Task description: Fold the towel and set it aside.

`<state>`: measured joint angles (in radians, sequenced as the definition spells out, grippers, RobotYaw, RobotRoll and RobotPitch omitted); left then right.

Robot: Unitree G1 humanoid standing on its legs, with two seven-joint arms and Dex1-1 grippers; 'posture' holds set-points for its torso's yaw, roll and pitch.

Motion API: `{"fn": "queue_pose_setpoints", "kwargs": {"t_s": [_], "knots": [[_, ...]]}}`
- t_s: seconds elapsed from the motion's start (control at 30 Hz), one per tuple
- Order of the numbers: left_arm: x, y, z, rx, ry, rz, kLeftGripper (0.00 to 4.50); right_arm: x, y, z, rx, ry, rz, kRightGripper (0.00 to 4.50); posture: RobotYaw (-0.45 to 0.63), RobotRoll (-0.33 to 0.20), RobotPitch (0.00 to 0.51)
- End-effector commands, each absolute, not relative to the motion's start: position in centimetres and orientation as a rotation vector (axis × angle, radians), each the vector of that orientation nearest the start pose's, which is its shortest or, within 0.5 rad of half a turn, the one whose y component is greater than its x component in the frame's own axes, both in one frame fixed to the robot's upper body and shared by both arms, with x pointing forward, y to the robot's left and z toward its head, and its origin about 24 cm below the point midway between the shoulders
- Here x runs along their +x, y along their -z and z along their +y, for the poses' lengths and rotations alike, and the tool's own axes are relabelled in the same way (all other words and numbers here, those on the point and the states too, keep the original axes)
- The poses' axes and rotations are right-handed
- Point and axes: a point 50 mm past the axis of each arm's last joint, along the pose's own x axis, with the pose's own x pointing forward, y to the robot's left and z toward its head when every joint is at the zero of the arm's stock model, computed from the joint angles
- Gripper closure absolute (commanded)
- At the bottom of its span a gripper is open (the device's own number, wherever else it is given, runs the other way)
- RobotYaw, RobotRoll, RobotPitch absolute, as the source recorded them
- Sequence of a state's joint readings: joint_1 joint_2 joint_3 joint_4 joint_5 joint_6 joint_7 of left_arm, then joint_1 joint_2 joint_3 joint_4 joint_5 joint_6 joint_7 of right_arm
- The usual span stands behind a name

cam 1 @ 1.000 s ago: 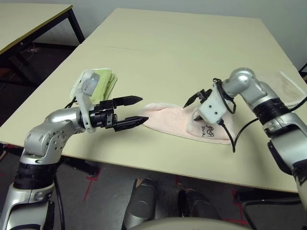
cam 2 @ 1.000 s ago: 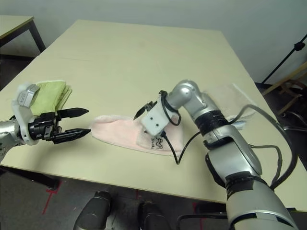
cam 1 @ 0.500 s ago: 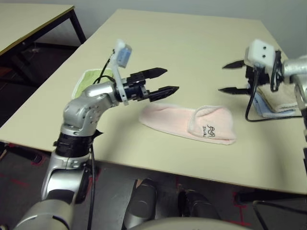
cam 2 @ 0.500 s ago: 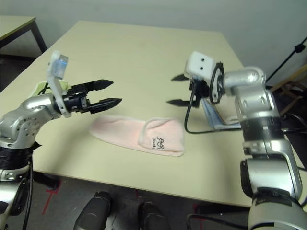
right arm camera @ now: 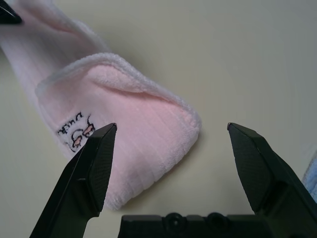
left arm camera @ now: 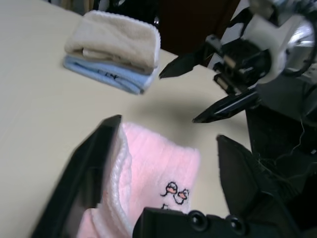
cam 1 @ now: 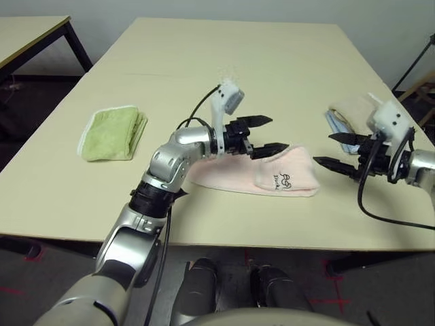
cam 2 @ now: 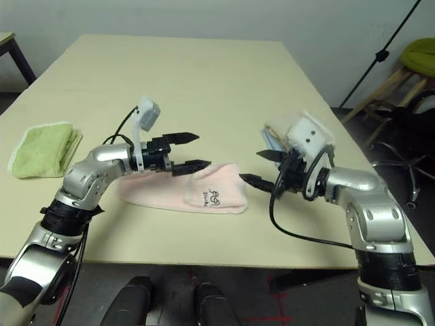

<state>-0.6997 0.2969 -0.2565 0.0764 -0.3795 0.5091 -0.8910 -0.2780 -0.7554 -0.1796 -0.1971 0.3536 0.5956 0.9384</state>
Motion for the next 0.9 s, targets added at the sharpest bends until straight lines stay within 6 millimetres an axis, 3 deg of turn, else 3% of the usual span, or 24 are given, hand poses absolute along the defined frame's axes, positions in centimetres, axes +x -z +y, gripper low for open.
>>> {"fn": "queue_pose_setpoints", "kwargs": {"t_s": [0.03,0.3,0.6,0.9], "knots": [[31.4,-15.3,6.2,0.152,1.293,0.091,1.70,26.9,-16.4,-23.7,-0.307,-0.770,0.193,0.00,0.06,0.000,0.142],[31.0,-14.6,5.3,0.197,1.356,0.123,4.46,27.4,-15.9,-22.7,-0.237,-0.788,0.170,0.00,0.08,0.000,0.125],[31.7,-13.8,3.9,0.259,1.373,0.156,4.46,27.8,-15.8,-22.3,-0.218,-0.787,0.151,0.00,0.08,0.000,0.121],[32.0,-13.8,3.8,0.255,1.383,0.154,4.50,27.9,-16.4,-22.5,-0.227,-0.758,0.120,0.19,0.08,0.000,0.119]]}}
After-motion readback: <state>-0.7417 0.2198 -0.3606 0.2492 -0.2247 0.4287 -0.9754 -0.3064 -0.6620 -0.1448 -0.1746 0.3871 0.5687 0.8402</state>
